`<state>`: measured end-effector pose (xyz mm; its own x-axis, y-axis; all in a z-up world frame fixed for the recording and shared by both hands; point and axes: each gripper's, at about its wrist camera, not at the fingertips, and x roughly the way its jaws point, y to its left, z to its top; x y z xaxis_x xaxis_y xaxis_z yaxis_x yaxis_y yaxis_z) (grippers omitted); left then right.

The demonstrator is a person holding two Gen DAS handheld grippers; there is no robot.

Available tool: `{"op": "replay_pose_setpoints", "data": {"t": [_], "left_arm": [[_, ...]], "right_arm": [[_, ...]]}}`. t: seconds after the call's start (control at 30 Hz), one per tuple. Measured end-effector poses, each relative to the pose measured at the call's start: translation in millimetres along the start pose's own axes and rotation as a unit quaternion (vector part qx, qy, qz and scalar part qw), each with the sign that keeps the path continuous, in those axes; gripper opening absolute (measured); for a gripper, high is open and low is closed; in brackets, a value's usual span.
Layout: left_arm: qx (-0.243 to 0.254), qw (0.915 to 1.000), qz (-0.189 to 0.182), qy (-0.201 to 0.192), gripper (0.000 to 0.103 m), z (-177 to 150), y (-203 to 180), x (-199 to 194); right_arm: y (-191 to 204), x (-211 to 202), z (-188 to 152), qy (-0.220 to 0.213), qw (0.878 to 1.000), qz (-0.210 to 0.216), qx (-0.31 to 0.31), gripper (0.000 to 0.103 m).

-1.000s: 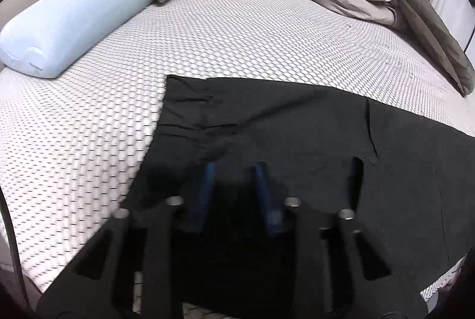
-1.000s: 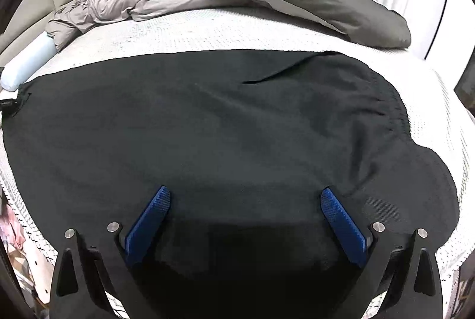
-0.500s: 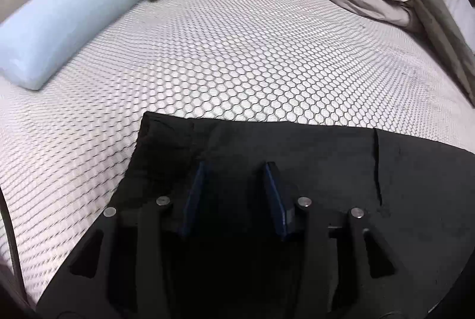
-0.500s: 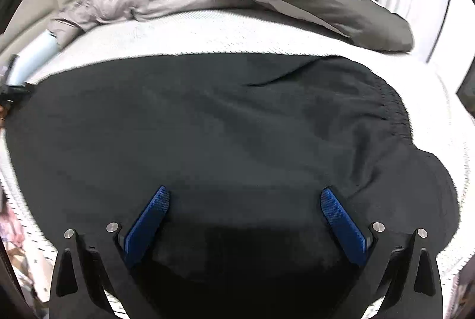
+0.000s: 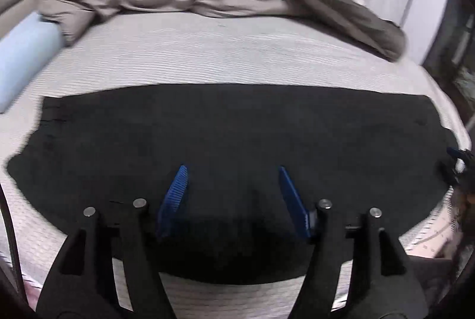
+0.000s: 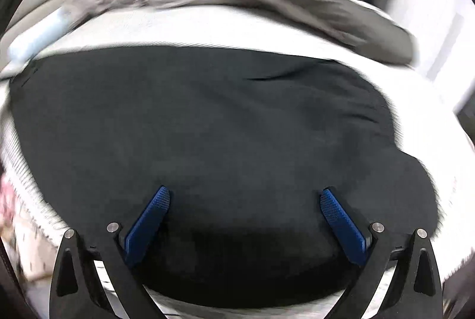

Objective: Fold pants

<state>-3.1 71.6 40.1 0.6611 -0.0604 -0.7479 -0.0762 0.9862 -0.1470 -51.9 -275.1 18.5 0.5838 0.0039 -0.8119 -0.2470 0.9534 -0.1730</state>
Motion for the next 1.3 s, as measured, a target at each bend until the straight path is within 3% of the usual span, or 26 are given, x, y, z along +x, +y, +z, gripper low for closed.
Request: {"op": "replay_pose_setpoints", "data": {"t": [0.07, 0.13, 0.2, 0.33, 0.43, 0.53, 0.57, 0.67, 0.83, 0.9, 0.93, 0.97, 1.03, 1.1, 1.17, 1.23, 1.3], "left_arm": [[0.02, 0.9995, -0.019, 0.014, 0.067, 0.7, -21.6, 18.2], [0.047, 0.9983, -0.004, 0.035, 0.067, -4.3, -36.5, 35.8], [0.054, 0.9974, 0.006, 0.047, 0.069, -10.7, -41.0, 50.6], [0.049, 0.9982, 0.009, 0.034, 0.071, -16.2, -42.4, 50.2], [0.035, 0.9988, 0.001, 0.033, 0.071, -13.5, -43.2, 46.1], [0.039, 0.9986, -0.02, 0.028, 0.071, -12.9, -49.2, 36.5], [0.042, 0.9984, -0.025, 0.027, 0.071, -9.0, -49.3, 38.1], [0.059, 0.9962, -0.061, 0.02, 0.072, -7.3, -82.9, 35.4], [0.132, 0.9863, -0.096, 0.028, 0.078, -11.2, -156.0, 52.8], [0.154, 0.9837, -0.086, 0.038, 0.079, -15.0, -174.9, 65.4], [0.155, 0.9839, -0.08, 0.037, 0.08, -16.2, -179.7, 70.2], [0.154, 0.9844, -0.078, 0.035, 0.082, -16.8, -182.2, 73.5], [0.147, 0.9849, -0.083, 0.038, 0.083, -15.4, -182.5, 75.6], [0.142, 0.9859, -0.08, 0.038, 0.083, -14.2, -178.3, 75.0], [0.137, 0.9876, -0.068, 0.035, 0.083, -12.9, -169.6, 73.5], [0.123, 0.99, -0.058, 0.036, 0.083, -12.3, -158.4, 72.0], [0.102, 0.9921, -0.062, 0.038, 0.083, -10.7, -144.9, 69.7]], "right_arm": [[-34.0, 0.2, -6.8, 0.003, 0.998, -0.034, 0.055, 0.101], [-67.4, 3.9, -17.0, 0.01, 0.989, -0.093, 0.111, 0.101], [-92.3, 6.3, -26.8, 0.006, 0.982, -0.099, 0.162, 0.101], [-99.1, -1.9, -29.5, -0.008, 0.98, -0.086, 0.181, 0.102], [-115.6, -22.9, -34.2, -0.041, 0.968, -0.045, 0.244, 0.102], [-145.3, -36.3, -51.4, -0.069, 0.936, 0.02, 0.344, 0.102], [-157.1, -37.9, -61.3, -0.075, 0.92, 0.04, 0.383, 0.101], [-174.3, -32.0, -82.5, -0.075, 0.89, 0.099, 0.438, 0.088], [-178.7, -12.9, -91.5, -0.087, 0.858, 0.182, 0.473, 0.087], [-179.9, -7.3, -88.8, -0.101, 0.842, 0.197, 0.491, 0.079], [-179.2, -8.3, -86.6, -0.114, 0.837, 0.197, 0.497, 0.056], [-179.5, -7.5, -80.9, -0.122, 0.837, 0.199, 0.495, 0.035], [-178.7, -14.0, -67.6, -0.143, 0.851, 0.187, 0.47, 0.023], [-178.7, -19.4, -64.1, -0.142, 0.863, 0.165, 0.456, 0.022], [-183.1, -8.6, -68.3, -0.097, 0.868, 0.127, 0.47, 0.029], [-188.8, 7.3, -78.3, -0.068, 0.85, 0.144, 0.501, 0.034], [-196.1, 7.3, -84.5, -0.091, 0.824, 0.185, 0.528, 0.044]]}}
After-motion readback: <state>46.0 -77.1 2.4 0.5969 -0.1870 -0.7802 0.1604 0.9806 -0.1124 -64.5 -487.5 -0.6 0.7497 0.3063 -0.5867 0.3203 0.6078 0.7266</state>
